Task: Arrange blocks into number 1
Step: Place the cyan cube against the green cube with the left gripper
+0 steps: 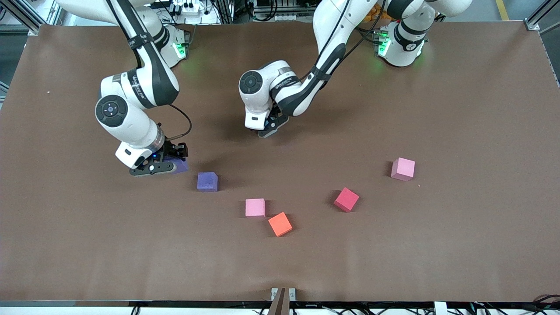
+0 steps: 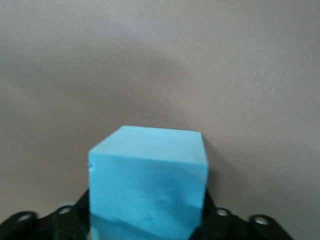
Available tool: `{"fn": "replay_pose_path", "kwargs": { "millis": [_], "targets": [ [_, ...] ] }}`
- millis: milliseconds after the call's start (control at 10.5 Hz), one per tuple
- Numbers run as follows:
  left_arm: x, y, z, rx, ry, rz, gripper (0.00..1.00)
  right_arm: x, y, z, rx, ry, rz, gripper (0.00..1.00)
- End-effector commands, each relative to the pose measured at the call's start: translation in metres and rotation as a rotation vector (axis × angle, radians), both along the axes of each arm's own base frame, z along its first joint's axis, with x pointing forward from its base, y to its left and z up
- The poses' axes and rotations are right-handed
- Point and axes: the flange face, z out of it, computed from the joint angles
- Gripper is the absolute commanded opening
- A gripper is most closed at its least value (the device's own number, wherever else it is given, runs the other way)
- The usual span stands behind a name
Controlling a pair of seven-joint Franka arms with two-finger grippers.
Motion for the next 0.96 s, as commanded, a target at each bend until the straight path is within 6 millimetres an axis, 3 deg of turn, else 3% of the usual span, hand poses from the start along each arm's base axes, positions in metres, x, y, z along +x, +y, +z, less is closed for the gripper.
{"fn": "replay_pose_path", "kwargs": {
  "millis": [0,287,573,860],
  "targets": [
    [0.006,-0.003,0.011,-0.011,-0.034,-0.078,0.00,-0.008,0.010,0.010,0.007,0.000,-0.062,0.63],
    [-0.012,-0.014,0.011,-0.039,-0.022,-0.329,0.00,-0.010,0.016,0.011,0.008,0.001,-0.125,0.63],
    [-0.041,-0.030,0.013,-0.034,-0.046,-0.440,0.00,-0.015,0.025,0.009,0.005,0.008,-0.198,0.63],
    [-0.042,-0.036,0.017,-0.068,-0.117,-0.539,0.00,-0.018,0.024,0.008,-0.004,0.027,-0.216,0.64]
  ]
}}
